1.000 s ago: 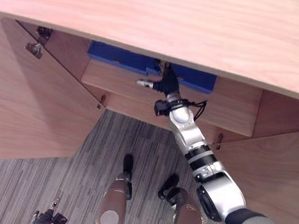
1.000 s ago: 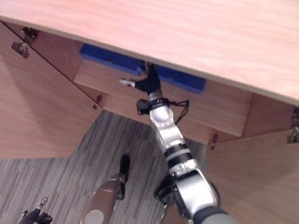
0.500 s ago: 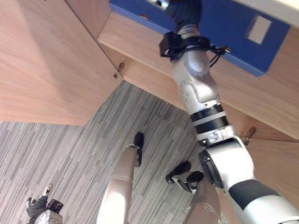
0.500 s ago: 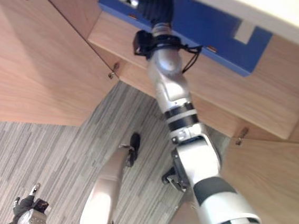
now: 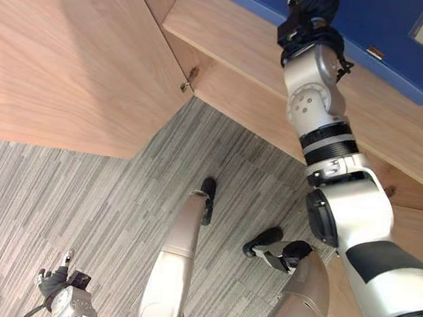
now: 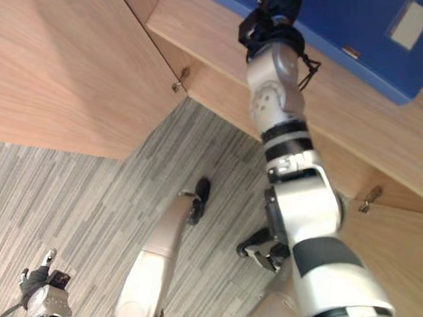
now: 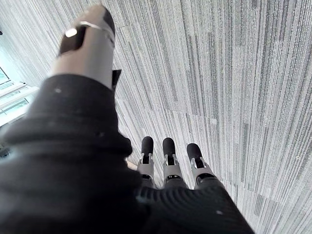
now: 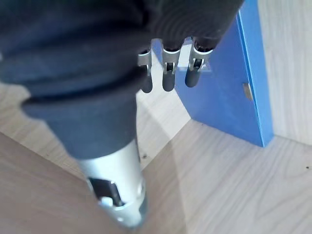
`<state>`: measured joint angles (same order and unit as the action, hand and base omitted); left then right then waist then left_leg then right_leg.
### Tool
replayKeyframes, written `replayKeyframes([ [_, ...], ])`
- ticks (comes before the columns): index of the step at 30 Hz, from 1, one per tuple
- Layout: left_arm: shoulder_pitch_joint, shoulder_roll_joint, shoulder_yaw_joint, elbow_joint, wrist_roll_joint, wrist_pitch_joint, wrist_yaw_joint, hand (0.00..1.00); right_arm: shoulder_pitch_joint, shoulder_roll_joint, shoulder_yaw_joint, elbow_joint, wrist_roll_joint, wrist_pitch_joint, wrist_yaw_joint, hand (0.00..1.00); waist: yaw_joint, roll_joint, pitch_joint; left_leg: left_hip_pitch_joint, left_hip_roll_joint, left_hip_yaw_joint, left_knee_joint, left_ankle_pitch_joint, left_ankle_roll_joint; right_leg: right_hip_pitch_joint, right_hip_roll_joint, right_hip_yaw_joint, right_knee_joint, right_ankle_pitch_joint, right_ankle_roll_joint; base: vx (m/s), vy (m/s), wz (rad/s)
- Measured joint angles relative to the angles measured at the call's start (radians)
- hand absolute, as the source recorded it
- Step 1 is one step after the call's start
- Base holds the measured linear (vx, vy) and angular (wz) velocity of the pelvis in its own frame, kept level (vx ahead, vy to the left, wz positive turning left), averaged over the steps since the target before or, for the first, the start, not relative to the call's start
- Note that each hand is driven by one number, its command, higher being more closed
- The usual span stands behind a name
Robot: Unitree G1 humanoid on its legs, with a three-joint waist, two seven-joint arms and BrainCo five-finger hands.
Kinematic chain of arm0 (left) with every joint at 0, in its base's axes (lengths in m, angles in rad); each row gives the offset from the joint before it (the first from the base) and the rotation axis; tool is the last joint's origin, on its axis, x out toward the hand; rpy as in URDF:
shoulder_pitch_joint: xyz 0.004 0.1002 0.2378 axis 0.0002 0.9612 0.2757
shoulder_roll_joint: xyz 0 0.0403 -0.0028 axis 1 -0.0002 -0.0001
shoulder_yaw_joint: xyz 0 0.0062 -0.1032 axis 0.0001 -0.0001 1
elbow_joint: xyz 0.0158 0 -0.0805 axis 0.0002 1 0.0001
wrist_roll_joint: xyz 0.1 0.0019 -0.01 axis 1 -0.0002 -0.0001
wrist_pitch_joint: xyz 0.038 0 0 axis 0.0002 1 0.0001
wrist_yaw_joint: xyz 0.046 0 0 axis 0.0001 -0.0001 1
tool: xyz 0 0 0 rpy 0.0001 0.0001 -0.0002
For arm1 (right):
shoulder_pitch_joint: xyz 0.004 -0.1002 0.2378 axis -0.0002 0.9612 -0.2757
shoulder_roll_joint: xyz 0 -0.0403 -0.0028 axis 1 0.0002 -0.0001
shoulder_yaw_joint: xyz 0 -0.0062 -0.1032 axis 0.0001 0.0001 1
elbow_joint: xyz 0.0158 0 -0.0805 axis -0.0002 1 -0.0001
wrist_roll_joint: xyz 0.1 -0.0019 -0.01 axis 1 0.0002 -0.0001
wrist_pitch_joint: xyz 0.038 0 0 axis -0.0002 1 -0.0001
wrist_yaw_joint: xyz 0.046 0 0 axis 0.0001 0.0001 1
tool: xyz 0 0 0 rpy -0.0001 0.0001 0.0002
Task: Walk over to the cabinet, pick up the folder, carry it to the office cabinet, place the folder inside the office cabinet, then close the office cabinet door
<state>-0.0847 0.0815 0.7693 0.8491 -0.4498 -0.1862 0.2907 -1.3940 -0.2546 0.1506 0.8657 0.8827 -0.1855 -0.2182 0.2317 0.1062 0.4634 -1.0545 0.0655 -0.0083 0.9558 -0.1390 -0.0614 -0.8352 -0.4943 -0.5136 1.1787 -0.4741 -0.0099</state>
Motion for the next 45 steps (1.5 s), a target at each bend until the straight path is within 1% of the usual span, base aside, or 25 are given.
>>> replayKeyframes([
  [2, 0.0, -0.001, 0.0, 0.0, 0.0, 0.0, 0.0, 0.0, -0.003, -0.012, 0.005, 0.024, 0.0, 0.008, 0.0, 0.0, 0.004, 0.001, 0.0, -0.011, -0.003, -0.003, 0.005, 0.0, -0.001, -0.009, -0.003, 0.0, 0.01, -0.003, -0.003, -0.02, -0.011, 0.09],
  [3, 0.0, -0.002, -0.004, 0.0, 0.0, 0.0, 0.0, 0.0, -0.003, -0.019, 0.008, 0.044, 0.0, 0.011, 0.0, 0.0, 0.004, 0.001, 0.0, -0.013, -0.01, -0.004, 0.007, 0.001, -0.001, -0.011, -0.013, 0.0, 0.02, -0.008, -0.007, -0.02, -0.012, 0.13],
  [7, 0.0, -0.004, -0.006, 0.0, 0.001, 0.0, 0.0, 0.0, -0.003, -0.029, 0.01, 0.089, 0.012, 0.014, 0.001, 0.0, 0.008, 0.002, 0.0, -0.017, -0.015, -0.006, 0.008, 0.0, -0.003, -0.015, -0.018, 0.0, 0.028, -0.015, -0.006, -0.02, -0.011, 0.07],
  [8, 0.0, -0.004, -0.006, 0.0, 0.005, 0.001, 0.0, 0.0, -0.003, -0.043, 0.009, 0.109, 0.057, 0.013, 0.0, 0.0, 0.009, 0.002, 0.0, -0.022, -0.016, -0.007, 0.008, 0.0, -0.003, -0.019, -0.018, 0.0, 0.029, -0.018, -0.004, -0.02, -0.006, 0.03],
  [10, 0.0, -0.004, -0.006, 0.0, 0.005, 0.001, 0.002, 0.0, 0.002, -0.069, 0.007, 0.137, 0.098, 0.011, 0.0, 0.0, 0.009, 0.003, 0.0, -0.028, -0.018, -0.007, 0.008, 0.001, -0.004, -0.023, -0.02, -0.002, 0.03, -0.018, -0.004, -0.01, 0.001, 0.05],
  [12, 0.0, -0.004, -0.006, 0.0, 0.009, 0.001, 0.009, 0.0, 0.021, -0.096, -0.003, 0.151, 0.148, 0.002, -0.001, 0.0, 0.007, 0.003, 0.0, -0.028, -0.023, -0.007, 0.007, 0.001, -0.004, -0.022, -0.025, -0.002, 0.031, -0.018, -0.006, 0.0, 0.008, 0.07],
  [14, 0.0, -0.004, -0.006, 0.0, 0.014, 0.001, 0.016, 0.0, 0.059, -0.136, -0.02, 0.152, 0.189, -0.019, -0.002, 0.0, 0.0, 0.003, 0.0, -0.031, -0.027, -0.006, 0.007, 0.001, -0.002, -0.024, -0.029, -0.002, 0.031, -0.018, -0.006, 0.01, 0.012, 0.05],
  [16, 0.0, -0.004, -0.006, 0.0, 0.023, 0.001, 0.018, 0.0, 0.087, -0.152, -0.086, 0.153, 0.2, -0.033, -0.006, 0.0, -0.006, 0.003, 0.0, -0.037, -0.027, -0.005, 0.007, 0.0, -0.001, -0.029, -0.029, -0.002, 0.031, -0.018, -0.006, 0.0, 0.0, 0.0],
  [19, 0.0, -0.004, -0.006, 0.001, 0.026, 0.001, 0.019, 0.0, 0.105, -0.175, -0.095, 0.155, 0.2, -0.042, -0.007, 0.0, -0.012, 0.003, 0.0, -0.047, -0.026, -0.005, 0.007, 0.002, -0.002, -0.04, -0.029, -0.002, 0.032, -0.017, -0.007, 0.0, 0.0, 0.0],
  [21, 0.0, -0.003, -0.006, 0.003, 0.027, 0.001, 0.019, 0.0, 0.121, -0.175, -0.13, 0.166, 0.207, -0.046, -0.01, 0.0, -0.017, 0.003, 0.0, -0.046, -0.025, -0.004, 0.007, 0.002, -0.002, -0.04, -0.028, 0.0, 0.032, -0.017, -0.007, 0.0, 0.0, 0.0],
  [24, 0.0, -0.003, -0.006, 0.003, 0.027, 0.001, 0.019, 0.0, 0.135, -0.176, -0.132, 0.188, 0.236, -0.054, -0.018, 0.0, -0.023, 0.003, 0.0, -0.045, -0.023, -0.003, 0.005, 0.002, -0.002, -0.04, -0.026, 0.0, 0.028, -0.017, -0.007, 0.0, 0.0, 0.0],
  [28, 0.0, -0.003, -0.005, 0.003, 0.026, 0.001, 0.019, 0.0, 0.142, -0.173, -0.167, 0.19, 0.235, -0.056, -0.019, 0.0, -0.02, 0.003, 0.0, -0.041, -0.012, 0.002, -0.01, 0.008, -0.001, -0.041, -0.014, 0.0, 0.01, -0.008, -0.012, 0.01, -0.005, -0.05],
  [29, 0.0, -0.003, -0.005, 0.002, 0.026, 0.001, 0.019, 0.0, 0.142, -0.172, -0.167, 0.188, 0.235, -0.056, -0.017, 0.0, -0.021, 0.003, 0.0, -0.041, -0.01, 0.003, -0.012, 0.012, 0.005, -0.041, -0.012, 0.0, 0.008, -0.007, -0.012, 0.01, -0.007, -0.06],
  [34, 0.0, -0.004, -0.005, 0.001, 0.026, 0.001, 0.019, 0.0, 0.143, -0.157, -0.166, 0.17, 0.195, -0.055, -0.015, 0.0, -0.026, 0.003, 0.0, -0.027, -0.006, 0.01, -0.045, 0.027, 0.005, -0.04, -0.001, 0.001, -0.023, 0.011, -0.011, 0.01, 0.004, -0.06],
  [38, 0.0, -0.015, -0.006, -0.022, 0.017, -0.009, 0.019, 0.0, 0.145, -0.108, -0.156, 0.099, 0.153, -0.053, -0.007, 0.0, -0.033, 0.002, 0.0, -0.012, 0.009, 0.02, -0.072, 0.039, 0.005, -0.038, 0.019, 0.006, -0.055, 0.032, -0.011, 0.0, 0.01, -0.12],
  [40, 0.0, -0.026, -0.006, -0.03, 0.008, -0.017, 0.019, 0.0, 0.145, -0.09, -0.149, 0.05, 0.148, -0.053, -0.003, 0.0, -0.037, 0.002, 0.001, 0.004, 0.012, 0.027, -0.095, 0.049, 0.006, -0.033, 0.026, 0.009, -0.073, 0.042, -0.012, -0.01, 0.011, -0.08],
  [45, 0.001, -0.039, -0.006, -0.036, -0.012, -0.019, 0.016, 0.0, 0.145, -0.07, -0.148, 0.032, 0.137, -0.052, 0.001, 0.0, -0.042, 0.001, 0.001, 0.03, 0.019, 0.037, -0.15, 0.072, 0.006, -0.02, 0.045, 0.008, -0.121, 0.064, -0.003, -0.01, 0.005, -0.08],
])
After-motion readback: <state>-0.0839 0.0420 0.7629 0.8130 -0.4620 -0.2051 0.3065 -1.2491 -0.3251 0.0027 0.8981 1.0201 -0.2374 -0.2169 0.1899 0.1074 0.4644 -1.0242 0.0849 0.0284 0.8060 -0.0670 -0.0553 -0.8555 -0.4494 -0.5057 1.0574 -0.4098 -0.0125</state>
